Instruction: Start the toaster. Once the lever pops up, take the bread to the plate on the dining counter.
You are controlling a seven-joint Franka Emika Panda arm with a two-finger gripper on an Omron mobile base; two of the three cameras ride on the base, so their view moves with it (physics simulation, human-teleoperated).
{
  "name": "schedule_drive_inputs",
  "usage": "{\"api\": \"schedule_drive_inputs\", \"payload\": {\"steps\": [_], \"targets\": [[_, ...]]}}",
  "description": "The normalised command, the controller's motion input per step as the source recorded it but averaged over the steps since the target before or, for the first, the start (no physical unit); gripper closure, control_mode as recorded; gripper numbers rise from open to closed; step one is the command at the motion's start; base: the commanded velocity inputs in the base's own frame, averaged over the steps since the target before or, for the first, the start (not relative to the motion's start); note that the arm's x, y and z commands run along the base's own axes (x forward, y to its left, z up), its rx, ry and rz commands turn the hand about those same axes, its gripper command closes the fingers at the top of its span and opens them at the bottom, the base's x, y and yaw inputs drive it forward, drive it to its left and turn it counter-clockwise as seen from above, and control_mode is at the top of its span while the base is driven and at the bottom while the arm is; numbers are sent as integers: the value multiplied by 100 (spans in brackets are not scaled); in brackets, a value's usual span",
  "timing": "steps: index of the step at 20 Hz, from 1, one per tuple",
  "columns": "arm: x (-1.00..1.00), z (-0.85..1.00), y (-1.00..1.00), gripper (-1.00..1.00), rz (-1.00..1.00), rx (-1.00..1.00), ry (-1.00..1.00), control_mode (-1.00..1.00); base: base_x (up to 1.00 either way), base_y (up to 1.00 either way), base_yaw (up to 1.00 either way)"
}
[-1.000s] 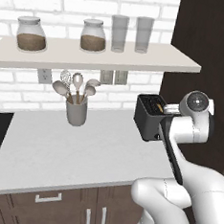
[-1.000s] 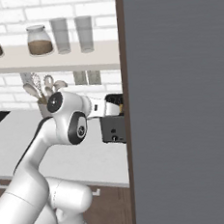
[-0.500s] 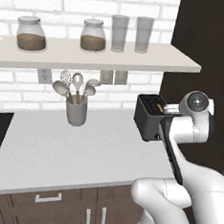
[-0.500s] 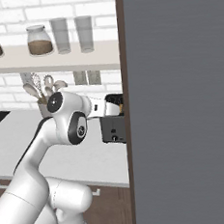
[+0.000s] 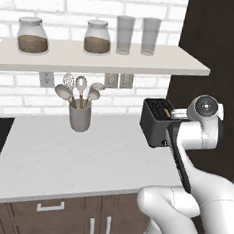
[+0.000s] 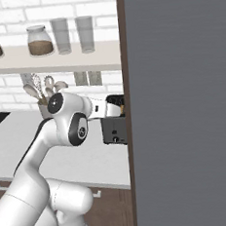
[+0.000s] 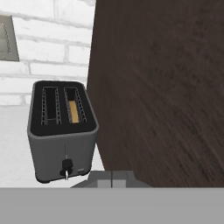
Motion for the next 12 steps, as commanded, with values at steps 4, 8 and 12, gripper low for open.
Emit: {"api": "schedule_drive_inputs", "payload": {"steps": [4, 8, 12], "targets": [[0, 0, 0, 100, 0, 0, 0, -100, 0, 0, 0], [0, 0, 0, 100, 0, 0, 0, -100, 0, 0, 0], [0, 0, 0, 100, 0, 0, 0, -100, 0, 0, 0]]}}
